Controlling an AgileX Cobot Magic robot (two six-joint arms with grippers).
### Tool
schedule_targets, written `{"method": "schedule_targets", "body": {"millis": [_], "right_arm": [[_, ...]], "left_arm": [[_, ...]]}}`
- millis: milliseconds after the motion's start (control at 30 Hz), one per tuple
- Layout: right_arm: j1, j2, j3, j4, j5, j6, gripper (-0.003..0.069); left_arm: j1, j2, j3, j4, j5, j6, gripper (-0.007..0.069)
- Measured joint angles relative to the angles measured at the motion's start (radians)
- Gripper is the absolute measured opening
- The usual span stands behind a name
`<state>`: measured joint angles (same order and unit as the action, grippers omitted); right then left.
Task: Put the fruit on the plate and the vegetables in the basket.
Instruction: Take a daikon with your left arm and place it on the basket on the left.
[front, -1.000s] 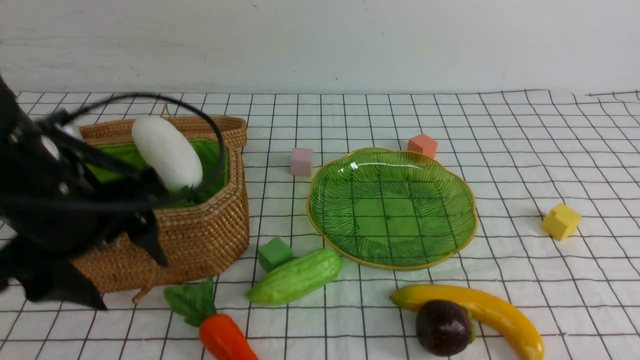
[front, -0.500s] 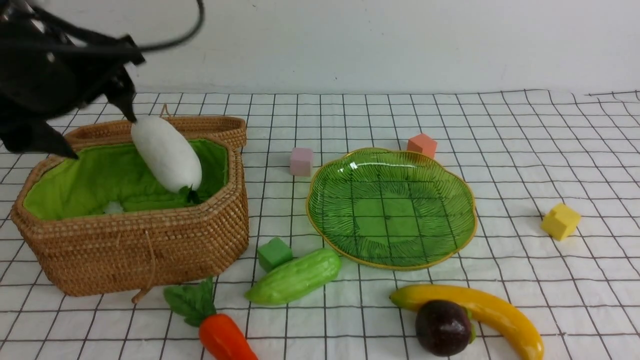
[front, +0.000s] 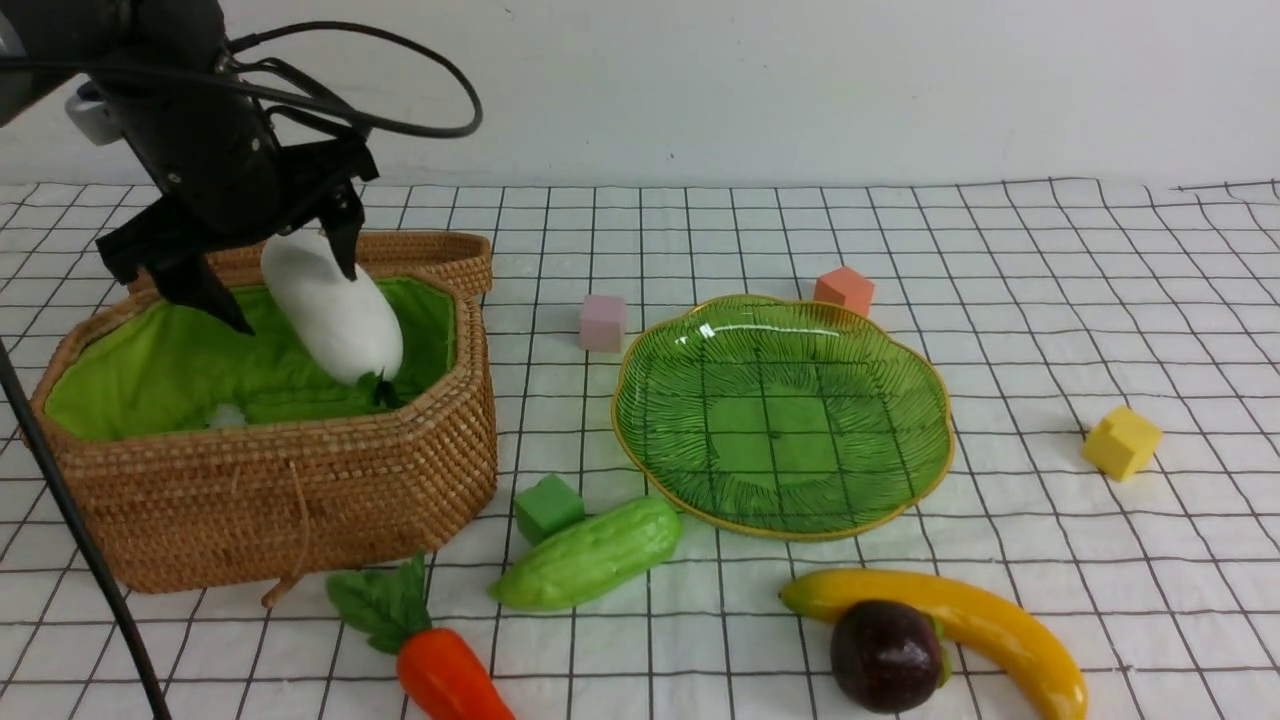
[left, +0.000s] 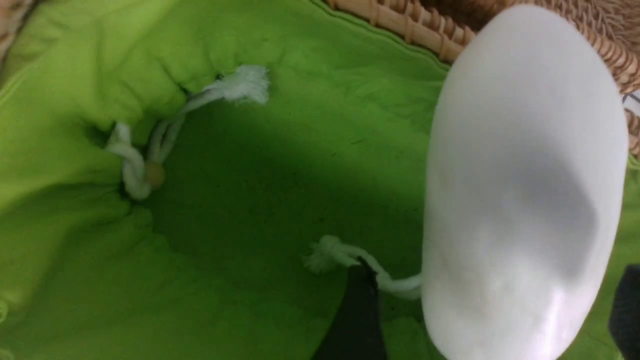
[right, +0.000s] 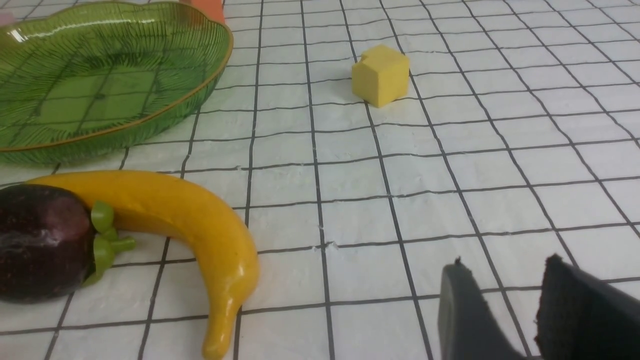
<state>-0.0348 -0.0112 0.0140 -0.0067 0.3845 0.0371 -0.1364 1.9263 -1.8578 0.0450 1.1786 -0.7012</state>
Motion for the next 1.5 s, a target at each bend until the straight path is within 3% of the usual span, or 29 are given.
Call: {"method": "schedule_targets", "body": {"millis": [300,433,500,667,933,1100,1233,1367,1500], "right_arm": [[0.000,0.000,0.000,0.000,0.000,0.000,0.0244],[0.000,0.000,0.000,0.000,0.000,0.000,0.0244],[0.000,0.000,0.000,0.000,0.000,0.000,0.0244],[0.000,0.000,0.000,0.000,0.000,0.000,0.0244],[0.000,0.000,0.000,0.000,0.000,0.000,0.0244],[0.000,0.000,0.000,0.001,0.000,0.000,0.0244],[0.000,0.000,0.000,0.000,0.000,0.000,0.0244],[0.000,0.000,0.000,0.000,0.000,0.000,0.0244],[0.000,0.000,0.000,0.000,0.000,0.000,0.0244]], "left_arm": [[0.000,0.062,-0.013,-0.001,-0.058,0.012,0.0626],[0.000,0.087,-0.013,-0.011,-0.073,0.012,0.0559],[0.000,0.088,-0.013,-0.013,-0.068,0.012,0.0491],[0.000,0.059,-0.013,-0.013,-0.032,-0.005,0.0489],[0.001,-0.019,-0.014,-0.001,0.051,-0.227,0.0489],[0.001,-0.011,0.018,0.001,0.059,-0.533,0.0489],[0.001,0.002,0.019,-0.002,0.059,-0.710,0.0489],[0.001,0.015,0.019,-0.035,0.058,-0.776,0.0489],[0.001,0.022,0.000,-0.045,0.054,-0.760,0.0489]]}}
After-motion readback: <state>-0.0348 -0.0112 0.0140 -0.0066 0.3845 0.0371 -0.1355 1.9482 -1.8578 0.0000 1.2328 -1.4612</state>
